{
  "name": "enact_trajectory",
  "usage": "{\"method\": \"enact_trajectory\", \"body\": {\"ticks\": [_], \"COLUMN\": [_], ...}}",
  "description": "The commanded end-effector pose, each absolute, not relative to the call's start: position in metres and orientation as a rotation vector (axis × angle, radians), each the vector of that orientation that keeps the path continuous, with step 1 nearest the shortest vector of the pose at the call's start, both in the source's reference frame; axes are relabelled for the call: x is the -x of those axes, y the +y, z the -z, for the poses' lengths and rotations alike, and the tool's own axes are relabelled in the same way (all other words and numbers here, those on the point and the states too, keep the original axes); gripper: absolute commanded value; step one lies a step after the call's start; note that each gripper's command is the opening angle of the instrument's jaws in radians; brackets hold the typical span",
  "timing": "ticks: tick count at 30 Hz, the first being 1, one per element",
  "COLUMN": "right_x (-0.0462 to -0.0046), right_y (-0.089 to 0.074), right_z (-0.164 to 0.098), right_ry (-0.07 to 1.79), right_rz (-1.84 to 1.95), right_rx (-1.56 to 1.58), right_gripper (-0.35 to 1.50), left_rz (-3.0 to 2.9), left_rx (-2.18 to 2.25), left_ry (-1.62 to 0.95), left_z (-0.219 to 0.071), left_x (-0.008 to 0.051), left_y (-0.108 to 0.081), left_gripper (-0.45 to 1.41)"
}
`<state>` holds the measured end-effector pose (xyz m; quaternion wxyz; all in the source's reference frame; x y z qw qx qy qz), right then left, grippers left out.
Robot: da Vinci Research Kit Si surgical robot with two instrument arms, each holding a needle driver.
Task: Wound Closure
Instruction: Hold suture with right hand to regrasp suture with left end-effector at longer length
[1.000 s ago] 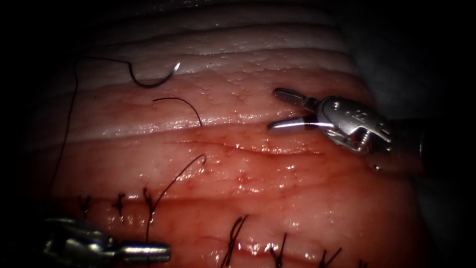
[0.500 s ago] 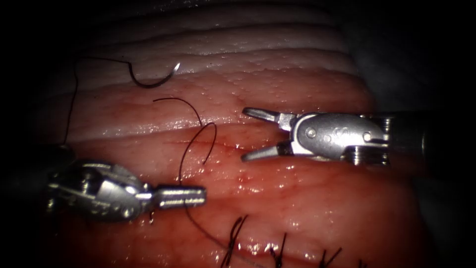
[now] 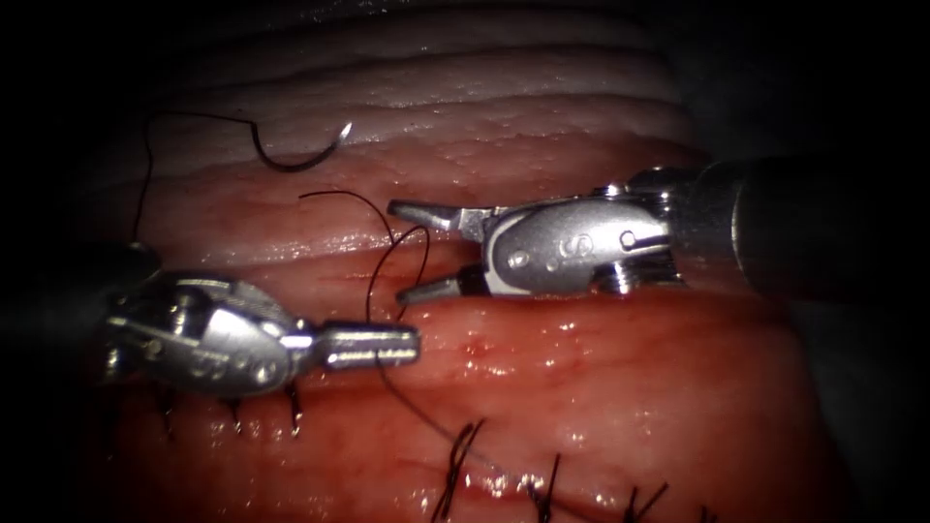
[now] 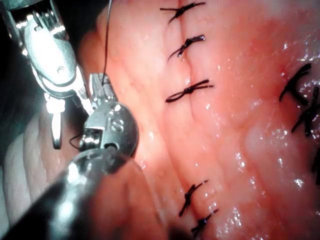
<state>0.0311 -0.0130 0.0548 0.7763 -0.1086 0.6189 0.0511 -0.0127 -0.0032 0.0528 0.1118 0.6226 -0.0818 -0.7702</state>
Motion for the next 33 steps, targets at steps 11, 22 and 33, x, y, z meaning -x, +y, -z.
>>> {"method": "enact_trajectory", "body": {"ticks": [11, 22, 33], "right_x": [-0.0326, -0.0329, -0.0327], "right_y": [-0.0135, -0.0136, -0.0117], "right_z": [-0.0542, -0.0548, -0.0587], "right_ry": [1.374, 1.297, 1.17], "right_rz": [-0.089, -0.051, -0.084], "right_rx": [0.249, 0.2, 0.199], "right_gripper": [0.88, -0.35, -0.35], "left_rz": [2.247, 2.243, 2.305], "left_rx": [-1.829, -1.834, -1.829], "left_ry": [-0.235, -0.234, -0.346], "left_z": [-0.054, -0.0544, -0.0541], "left_x": [0.0135, 0.0136, 0.0137], "left_y": [-0.0023, -0.002, -0.0022], "left_gripper": [-0.45, -0.45, 0.88]}}
